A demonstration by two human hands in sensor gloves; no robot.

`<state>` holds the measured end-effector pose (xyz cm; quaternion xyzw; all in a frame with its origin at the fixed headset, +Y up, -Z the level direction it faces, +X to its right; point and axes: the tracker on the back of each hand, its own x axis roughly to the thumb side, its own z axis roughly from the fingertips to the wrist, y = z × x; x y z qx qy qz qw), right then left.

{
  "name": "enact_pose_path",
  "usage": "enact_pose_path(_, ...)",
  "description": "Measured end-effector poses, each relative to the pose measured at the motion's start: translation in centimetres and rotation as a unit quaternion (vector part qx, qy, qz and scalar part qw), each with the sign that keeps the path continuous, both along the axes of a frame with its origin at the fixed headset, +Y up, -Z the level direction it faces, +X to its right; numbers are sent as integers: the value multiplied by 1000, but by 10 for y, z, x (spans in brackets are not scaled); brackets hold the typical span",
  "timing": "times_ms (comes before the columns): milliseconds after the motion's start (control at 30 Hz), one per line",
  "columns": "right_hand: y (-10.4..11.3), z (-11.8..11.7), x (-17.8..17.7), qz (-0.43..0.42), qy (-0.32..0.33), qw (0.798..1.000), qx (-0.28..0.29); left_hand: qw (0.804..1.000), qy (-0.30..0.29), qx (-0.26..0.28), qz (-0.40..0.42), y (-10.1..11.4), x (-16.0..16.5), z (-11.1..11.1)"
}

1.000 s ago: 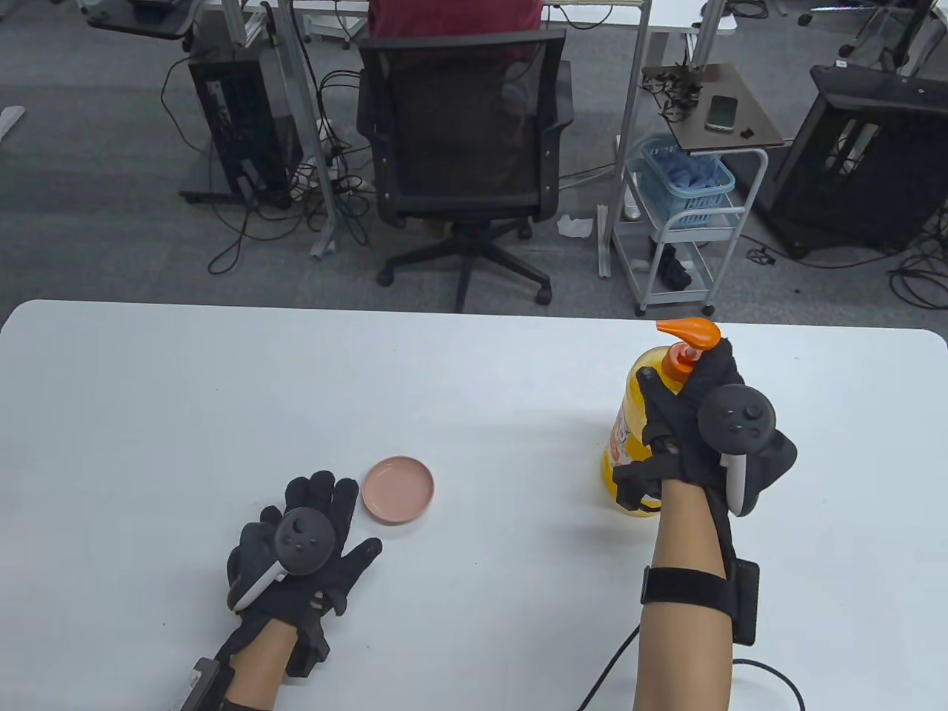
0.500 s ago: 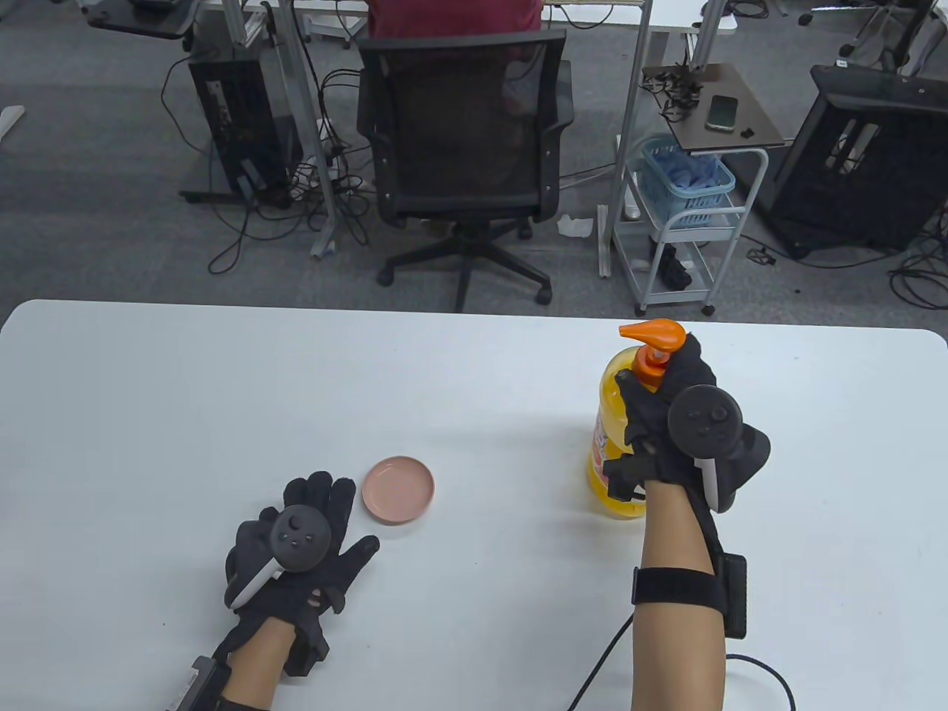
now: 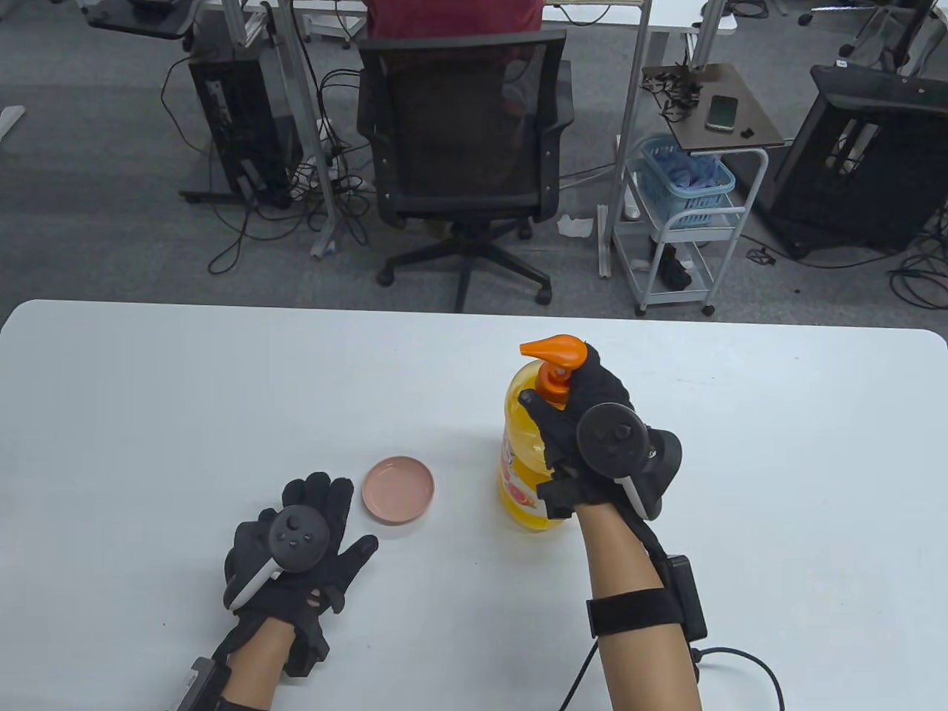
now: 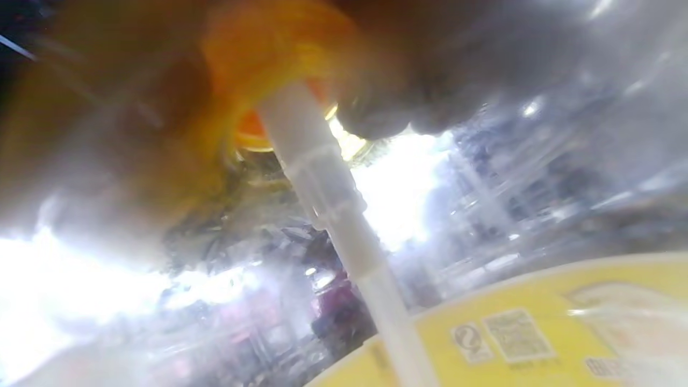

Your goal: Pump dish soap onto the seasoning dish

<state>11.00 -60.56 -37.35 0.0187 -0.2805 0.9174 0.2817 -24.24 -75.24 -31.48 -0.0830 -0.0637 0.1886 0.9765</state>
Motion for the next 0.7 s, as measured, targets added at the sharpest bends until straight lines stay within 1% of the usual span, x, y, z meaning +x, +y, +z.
enact_pose_path(167, -3, 0, -22, 17, 4, 1000, 0, 1000, -1, 1, -2, 0, 0, 0)
enact_pose_path(367, -9, 1, -34, 11, 14, 1000, -5, 1000, 1, -1, -4, 0, 0, 0)
enact_pose_path(400, -10, 1, -34, 12, 16, 1000, -16, 1000, 1, -1, -4, 0, 0, 0)
enact_pose_path(467, -10, 4, -32, 2, 38, 998, -47, 1000, 1, -1, -4, 0, 0, 1)
enact_pose_path(567, -11, 14, -20, -13, 87, 994, -63, 1000, 0, -1, -4, 0, 0, 1)
enact_pose_path(633, -17, 26, -8, 0, 102, 994, -37, 1000, 0, 3, -3, -1, 0, 1)
enact_pose_path(700, -29, 38, 6, 24, 120, 992, -15, 1000, -2, 10, 0, -1, 0, 0)
